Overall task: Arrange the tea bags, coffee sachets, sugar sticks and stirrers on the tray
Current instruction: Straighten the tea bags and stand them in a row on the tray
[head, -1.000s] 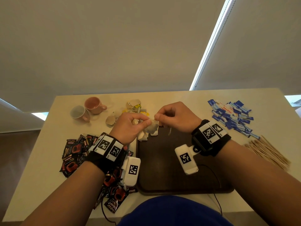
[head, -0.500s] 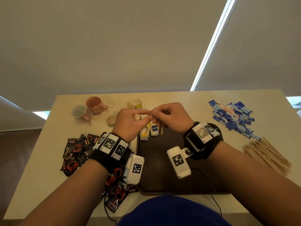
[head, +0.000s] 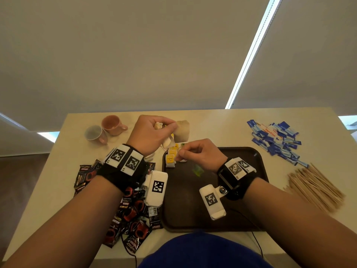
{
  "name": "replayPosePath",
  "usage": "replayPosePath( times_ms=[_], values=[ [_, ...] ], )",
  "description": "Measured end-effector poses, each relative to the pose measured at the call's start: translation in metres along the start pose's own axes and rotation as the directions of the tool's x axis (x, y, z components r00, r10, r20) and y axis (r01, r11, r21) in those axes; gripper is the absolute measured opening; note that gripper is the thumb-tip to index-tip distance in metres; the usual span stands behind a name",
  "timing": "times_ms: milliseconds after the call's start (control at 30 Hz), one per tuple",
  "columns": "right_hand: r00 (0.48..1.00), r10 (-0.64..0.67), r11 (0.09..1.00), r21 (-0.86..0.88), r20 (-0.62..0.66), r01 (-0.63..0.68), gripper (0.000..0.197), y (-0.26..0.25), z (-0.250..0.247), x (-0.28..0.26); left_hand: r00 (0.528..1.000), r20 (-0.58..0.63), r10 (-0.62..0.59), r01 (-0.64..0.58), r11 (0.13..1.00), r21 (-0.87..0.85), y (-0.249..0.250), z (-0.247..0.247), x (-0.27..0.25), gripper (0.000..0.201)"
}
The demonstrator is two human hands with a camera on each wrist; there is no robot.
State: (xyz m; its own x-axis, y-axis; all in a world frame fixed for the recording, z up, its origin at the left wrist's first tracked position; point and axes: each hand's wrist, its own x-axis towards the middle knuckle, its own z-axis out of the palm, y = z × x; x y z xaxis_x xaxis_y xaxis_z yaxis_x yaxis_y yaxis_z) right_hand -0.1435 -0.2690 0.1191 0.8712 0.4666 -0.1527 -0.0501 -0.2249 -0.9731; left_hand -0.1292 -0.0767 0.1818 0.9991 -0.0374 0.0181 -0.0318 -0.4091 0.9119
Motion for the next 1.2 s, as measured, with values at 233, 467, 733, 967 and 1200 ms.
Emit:
replayPosePath(
  times_ms=[233, 467, 733, 967, 1200],
  values=[
    [0.984, 0.132, 0.973, 0.173, 0.122, -0.152, 0.021, 0.004, 0.010, 0.002, 0.999, -0.008, -0.031, 0.031, 0.997, -0.076, 0.001, 0.002, 0.002, 0.012],
    [0.949, 0.256, 0.933, 0.211, 0.184, -0.292, 0.039, 0.007, 0.013, 0.001, 0.993, -0.024, -0.113, 0.107, 0.980, -0.167, 0.002, 0.004, 0.002, 0.006],
    [0.961, 0.272, 0.962, 0.021, -0.056, -0.272, 0.022, 0.023, 0.006, 0.008, 0.989, 0.039, -0.145, 0.150, 0.967, -0.206, 0.006, 0.000, -0.004, 0.008],
    [0.956, 0.154, 0.968, -0.155, -0.250, -0.196, 0.014, 0.010, -0.012, 0.024, 0.972, 0.141, -0.189, 0.218, 0.947, -0.236, -0.005, -0.001, -0.017, 0.009],
    [0.959, -0.101, 0.987, -0.145, -0.265, 0.063, 0.013, -0.027, -0.027, 0.031, 0.956, 0.174, -0.238, 0.269, 0.945, -0.187, -0.021, 0.011, -0.029, 0.016]
  ],
)
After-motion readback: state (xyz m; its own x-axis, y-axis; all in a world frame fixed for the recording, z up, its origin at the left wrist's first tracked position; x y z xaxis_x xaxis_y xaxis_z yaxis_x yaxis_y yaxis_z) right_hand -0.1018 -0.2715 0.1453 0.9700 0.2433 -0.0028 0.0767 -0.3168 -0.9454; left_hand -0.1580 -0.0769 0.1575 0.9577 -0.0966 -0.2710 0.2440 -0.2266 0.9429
